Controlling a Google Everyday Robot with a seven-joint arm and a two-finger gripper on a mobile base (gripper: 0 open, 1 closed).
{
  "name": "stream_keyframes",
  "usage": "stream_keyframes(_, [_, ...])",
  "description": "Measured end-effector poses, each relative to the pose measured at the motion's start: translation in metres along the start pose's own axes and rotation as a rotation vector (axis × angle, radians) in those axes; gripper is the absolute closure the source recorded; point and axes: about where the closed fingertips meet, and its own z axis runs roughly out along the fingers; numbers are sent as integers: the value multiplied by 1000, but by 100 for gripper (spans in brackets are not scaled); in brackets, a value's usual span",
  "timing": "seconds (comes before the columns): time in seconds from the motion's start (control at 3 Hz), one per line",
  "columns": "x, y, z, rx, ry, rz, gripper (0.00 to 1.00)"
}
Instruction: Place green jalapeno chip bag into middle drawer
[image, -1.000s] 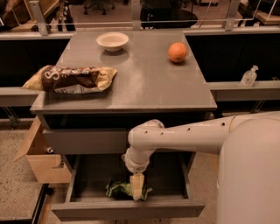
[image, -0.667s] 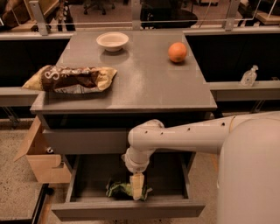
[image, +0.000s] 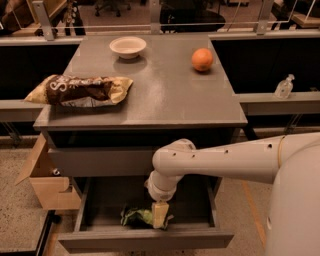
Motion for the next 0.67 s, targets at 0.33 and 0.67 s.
stream_keyframes(0.33, [1,19,-10,13,19,45,19])
stream_keyframes(0.67, [3,37,-20,27,42,88,0])
